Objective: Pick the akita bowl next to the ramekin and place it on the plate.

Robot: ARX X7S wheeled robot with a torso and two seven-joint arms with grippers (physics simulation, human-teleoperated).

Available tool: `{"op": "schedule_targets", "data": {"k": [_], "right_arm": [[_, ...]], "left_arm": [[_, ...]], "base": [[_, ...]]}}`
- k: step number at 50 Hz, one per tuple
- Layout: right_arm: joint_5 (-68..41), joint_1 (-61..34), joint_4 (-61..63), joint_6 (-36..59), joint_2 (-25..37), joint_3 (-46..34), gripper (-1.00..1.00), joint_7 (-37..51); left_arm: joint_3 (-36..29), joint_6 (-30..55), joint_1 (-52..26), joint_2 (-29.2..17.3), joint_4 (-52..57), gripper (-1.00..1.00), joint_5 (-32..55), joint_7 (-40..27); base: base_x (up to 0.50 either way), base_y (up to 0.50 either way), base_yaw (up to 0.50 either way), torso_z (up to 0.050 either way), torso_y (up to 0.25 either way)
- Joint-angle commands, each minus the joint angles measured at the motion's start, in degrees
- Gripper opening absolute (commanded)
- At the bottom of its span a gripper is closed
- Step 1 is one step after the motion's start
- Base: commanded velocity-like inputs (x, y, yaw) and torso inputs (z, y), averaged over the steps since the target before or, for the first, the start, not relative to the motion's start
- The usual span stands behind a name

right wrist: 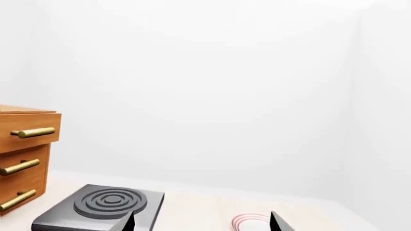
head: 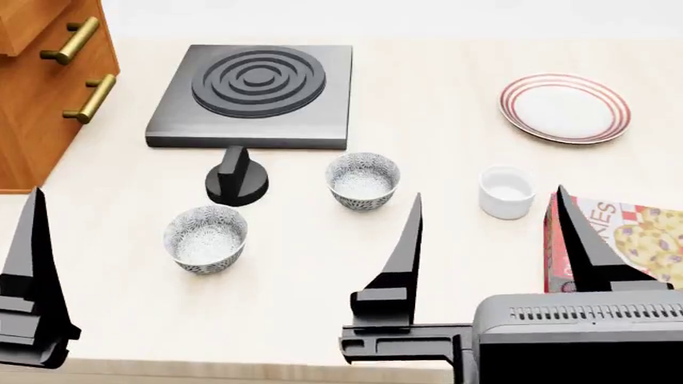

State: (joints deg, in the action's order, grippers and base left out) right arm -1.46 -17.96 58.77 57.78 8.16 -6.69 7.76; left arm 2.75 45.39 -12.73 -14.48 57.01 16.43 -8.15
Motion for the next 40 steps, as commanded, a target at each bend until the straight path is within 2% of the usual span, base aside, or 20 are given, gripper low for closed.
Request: {"op": "schedule_targets", "data": {"k": [1, 20, 40], "right_arm": [[-1.54, 0.11, 0.08, -0.45, -0.33, 1.44, 1.0, 0.16], [-2.82, 0.3, -1.41, -1.79, 0.17, 1.95, 1.0, 0.87], [-3.81, 1.08, -1.35, -2.5, 0.74, 1.88, 1.0, 1.81]], "left_arm": [[-0.03, 0.29, -0.47, -0.73, -0.11, 1.0, 0.42, -0.73], [-1.81, -1.45, -0.5, -1.54, -2.31, 1.0, -0.65, -1.66], [-2.0, -1.97, 0.01, -1.99, -2.64, 1.0, -0.2, -2.41]], "base": [[0.2, 0.0, 0.0, 0.0, 0.0], [0.25, 0.0, 0.0, 0.0, 0.0], [0.37, 0.0, 0.0, 0.0, 0.0]]}}
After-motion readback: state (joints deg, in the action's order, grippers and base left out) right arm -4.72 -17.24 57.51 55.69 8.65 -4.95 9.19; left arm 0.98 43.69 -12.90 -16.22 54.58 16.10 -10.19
